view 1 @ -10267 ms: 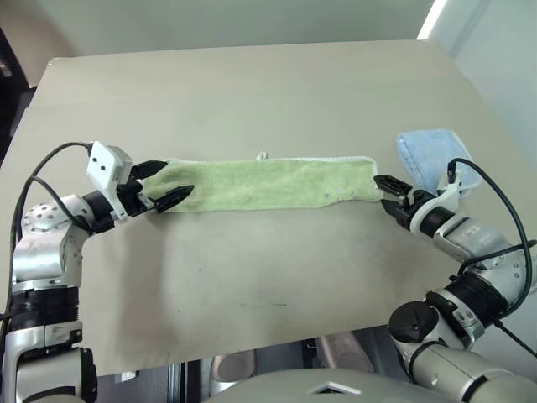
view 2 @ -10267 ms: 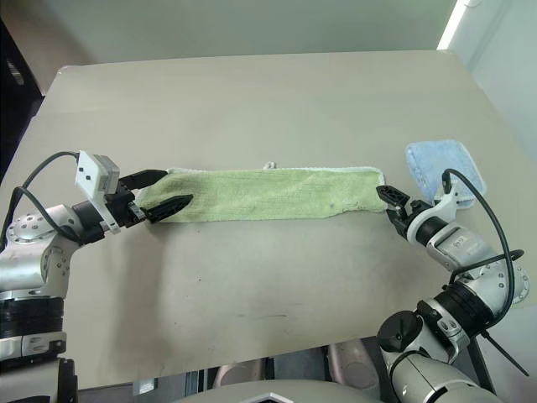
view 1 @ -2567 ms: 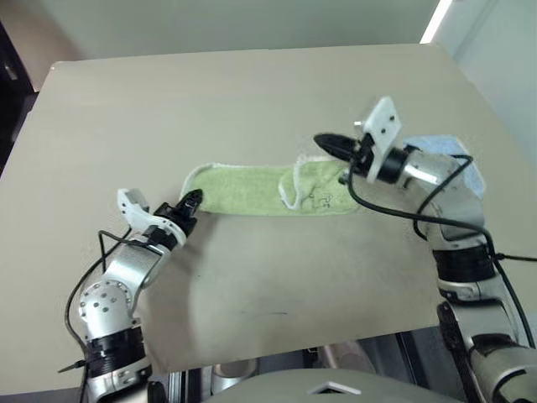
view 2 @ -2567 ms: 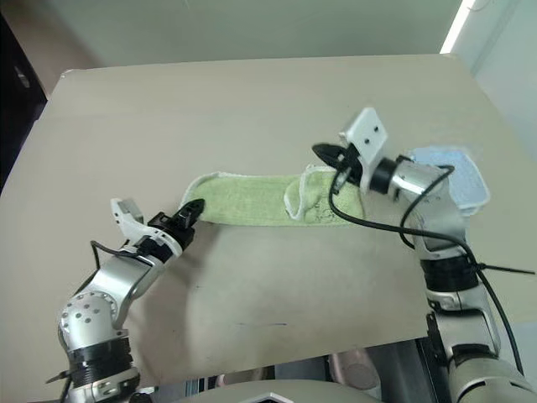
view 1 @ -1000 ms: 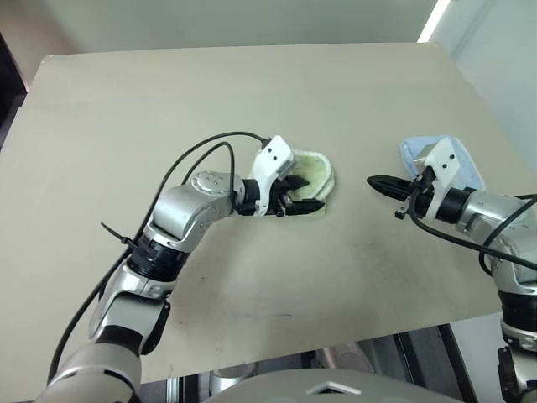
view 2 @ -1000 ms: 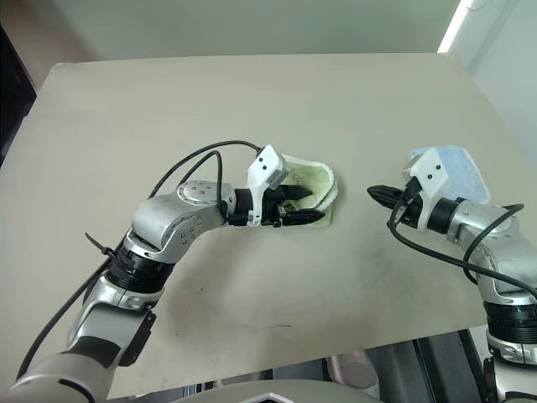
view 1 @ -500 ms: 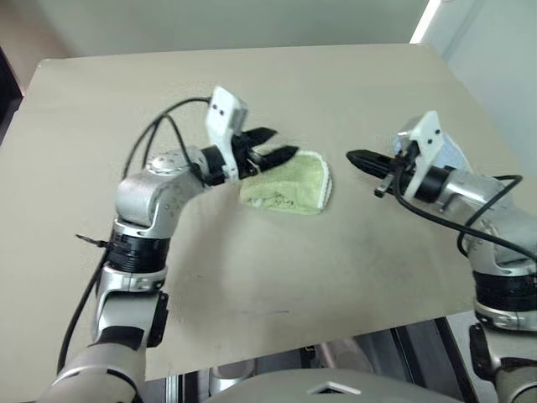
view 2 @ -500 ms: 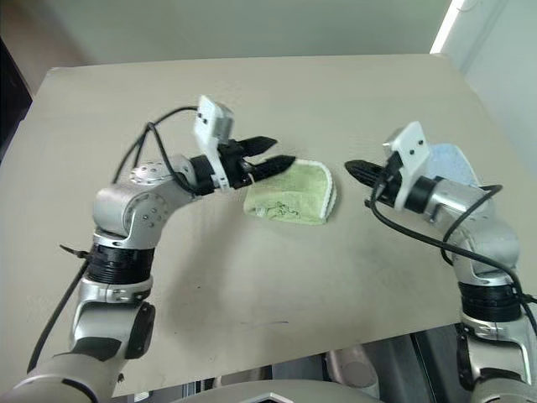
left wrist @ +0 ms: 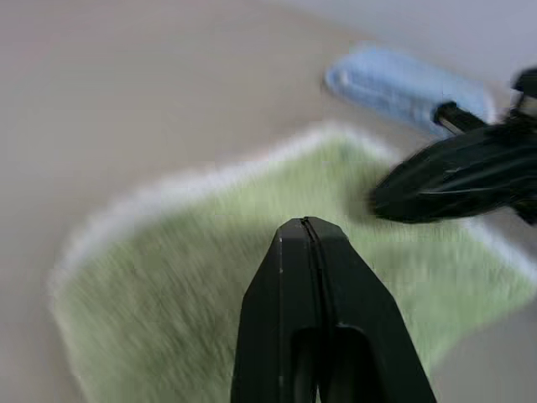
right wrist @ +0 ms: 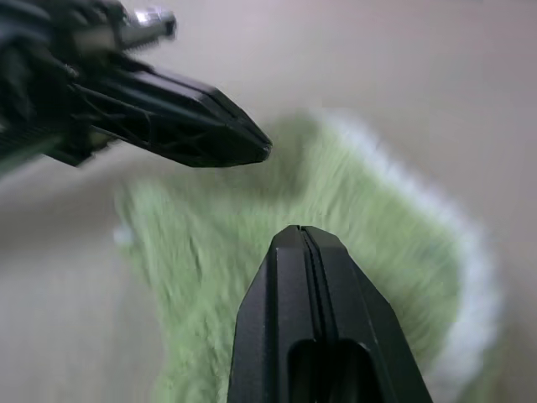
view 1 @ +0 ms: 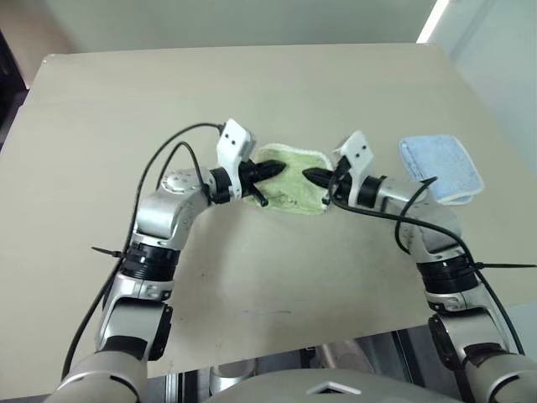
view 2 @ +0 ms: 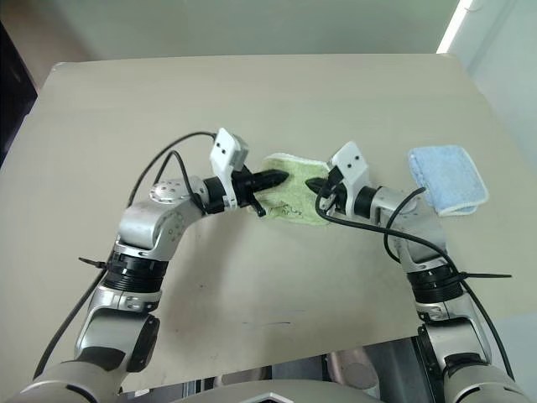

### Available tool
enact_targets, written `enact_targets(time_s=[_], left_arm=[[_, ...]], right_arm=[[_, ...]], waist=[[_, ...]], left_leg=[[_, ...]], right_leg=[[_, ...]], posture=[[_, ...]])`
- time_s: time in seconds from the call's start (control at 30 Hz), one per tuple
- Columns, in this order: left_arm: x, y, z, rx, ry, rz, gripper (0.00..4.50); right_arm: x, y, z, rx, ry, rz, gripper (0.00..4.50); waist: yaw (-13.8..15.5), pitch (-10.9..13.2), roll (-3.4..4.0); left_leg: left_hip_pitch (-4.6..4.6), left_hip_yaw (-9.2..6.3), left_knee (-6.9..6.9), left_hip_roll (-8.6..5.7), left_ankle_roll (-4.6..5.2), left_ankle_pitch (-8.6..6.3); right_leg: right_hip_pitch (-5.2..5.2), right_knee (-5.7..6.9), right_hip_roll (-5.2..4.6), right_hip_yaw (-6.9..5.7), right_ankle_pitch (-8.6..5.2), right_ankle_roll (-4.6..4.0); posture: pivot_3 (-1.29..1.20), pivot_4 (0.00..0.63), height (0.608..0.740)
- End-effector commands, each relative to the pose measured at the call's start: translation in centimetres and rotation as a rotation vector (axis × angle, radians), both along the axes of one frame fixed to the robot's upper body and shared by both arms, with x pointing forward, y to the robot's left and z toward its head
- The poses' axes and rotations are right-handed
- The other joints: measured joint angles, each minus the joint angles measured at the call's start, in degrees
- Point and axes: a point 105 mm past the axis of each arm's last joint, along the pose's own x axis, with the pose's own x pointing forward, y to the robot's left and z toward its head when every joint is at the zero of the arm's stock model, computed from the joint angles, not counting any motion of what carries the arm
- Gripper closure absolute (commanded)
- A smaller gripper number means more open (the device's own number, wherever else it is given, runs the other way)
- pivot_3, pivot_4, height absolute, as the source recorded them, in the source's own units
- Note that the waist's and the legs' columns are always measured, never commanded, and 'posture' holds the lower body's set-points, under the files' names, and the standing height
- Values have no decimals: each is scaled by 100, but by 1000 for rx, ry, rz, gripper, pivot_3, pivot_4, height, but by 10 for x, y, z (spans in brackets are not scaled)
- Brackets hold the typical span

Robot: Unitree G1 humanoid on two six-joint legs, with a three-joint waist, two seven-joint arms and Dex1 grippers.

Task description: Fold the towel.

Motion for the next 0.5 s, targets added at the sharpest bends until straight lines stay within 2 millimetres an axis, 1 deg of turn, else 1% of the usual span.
enact_targets(time_s=[0.03, 0.1, 0.13, 0.2, 0.27, 0.33, 0.37, 0.43, 0.5], left_arm=[[1, -2, -17, 72, 20, 13, 4467], [3, 1, -31, 135, 34, 30, 4467], [3, 1, -34, 150, 36, 34, 4467], [3, 2, -38, 166, 31, 34, 4467], [3, 1, -37, 151, 29, 34, 4467], [3, 0, -29, 108, 14, 36, 4467], [4, -1, -21, 62, -3, 38, 4467], [5, -1, -2, -39, -40, 45, 4467], [6, 3, 25, -185, -76, 66, 4467]], right_arm=[[4, -3, -10, -32, 4, -11, 4500], [5, -4, -19, -59, 20, -22, 4500], [6, -5, -22, -66, 22, -25, 4500], [5, -5, -23, -67, 22, -23, 4500], [4, -4, -20, -60, 10, -18, 4500], [4, -5, -11, -44, -24, -19, 4500], [4, -5, -4, -35, -49, -18, 4500], [3, -6, 7, -17, -86, -20, 4500], [2, -9, 21, 16, -124, -25, 4500]], waist=[[4, 0, 0], [0, 0, 0], [-2, -1, 1], [-3, -8, 12], [-3, -11, 16], [-3, -11, 16], [-3, -11, 16], [-3, -11, 16], [-1, -10, 17]], left_leg=[[-5, -4, -1, 2, 0, 0], [-9, -9, -1, 4, 0, 0], [-9, -11, -2, 5, 0, 0], [-8, -17, -3, 6, 0, 0], [-6, -24, -2, 6, 0, 0], [-5, -26, -3, 5, 1, 0], [-5, -26, -3, 5, 1, 0], [-5, -26, -3, 4, 1, 0], [-6, -26, -4, 4, 0, 0]], right_leg=[[-4, 1, 0, 1, 1, -2], [-7, 1, 2, 2, 2, -8], [-6, 1, 4, 1, 2, -11], [-4, 0, 6, 1, 3, -16], [1, 1, 7, -3, 3, -20], [3, 1, 7, -4, 5, -23], [4, 1, 7, -4, 7, -24], [3, 1, 7, -4, 10, -25], [2, 1, 7, -6, 12, -27]], posture=[[0, 150, 740], [0, 150, 740], [0, 150, 740], [0, 150, 740], [0, 150, 740], [0, 150, 740], [0, 150, 740], [0, 150, 740], [0, 150, 740]])
